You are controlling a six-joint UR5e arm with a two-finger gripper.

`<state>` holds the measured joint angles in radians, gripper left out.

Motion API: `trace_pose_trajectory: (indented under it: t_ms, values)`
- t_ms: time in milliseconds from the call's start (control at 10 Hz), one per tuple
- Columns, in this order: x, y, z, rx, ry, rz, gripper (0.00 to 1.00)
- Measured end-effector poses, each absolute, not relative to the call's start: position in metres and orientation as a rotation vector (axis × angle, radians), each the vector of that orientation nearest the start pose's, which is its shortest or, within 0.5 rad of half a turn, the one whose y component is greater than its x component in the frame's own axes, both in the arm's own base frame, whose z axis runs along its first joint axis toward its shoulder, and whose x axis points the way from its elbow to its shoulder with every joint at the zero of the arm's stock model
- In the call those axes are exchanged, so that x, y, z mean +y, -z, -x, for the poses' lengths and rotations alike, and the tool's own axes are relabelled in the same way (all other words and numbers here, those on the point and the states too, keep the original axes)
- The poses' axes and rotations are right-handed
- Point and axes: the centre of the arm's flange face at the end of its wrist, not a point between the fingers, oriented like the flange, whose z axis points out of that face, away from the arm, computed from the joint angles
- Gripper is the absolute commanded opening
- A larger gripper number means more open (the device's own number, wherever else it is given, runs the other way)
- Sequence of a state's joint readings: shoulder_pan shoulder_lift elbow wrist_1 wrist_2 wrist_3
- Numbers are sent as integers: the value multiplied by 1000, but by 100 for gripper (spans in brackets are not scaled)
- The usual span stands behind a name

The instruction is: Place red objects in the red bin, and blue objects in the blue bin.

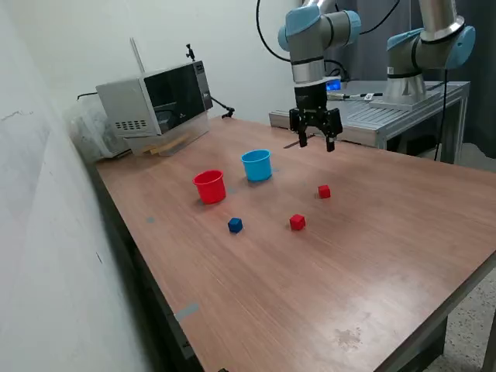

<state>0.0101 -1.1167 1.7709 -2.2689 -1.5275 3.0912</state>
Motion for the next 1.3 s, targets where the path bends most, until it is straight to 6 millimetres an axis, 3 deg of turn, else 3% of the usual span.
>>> trace_pose_trajectory:
  t_ms: [300, 500, 800, 1300]
  values:
    - [-149, -189, 620, 2418, 26, 2081, 100]
    - [-149, -161, 631, 2547, 62, 1872, 100]
    - [-143, -114, 636, 2585, 118, 1714, 100]
    - [-148, -103, 638, 2579, 125, 1702, 100]
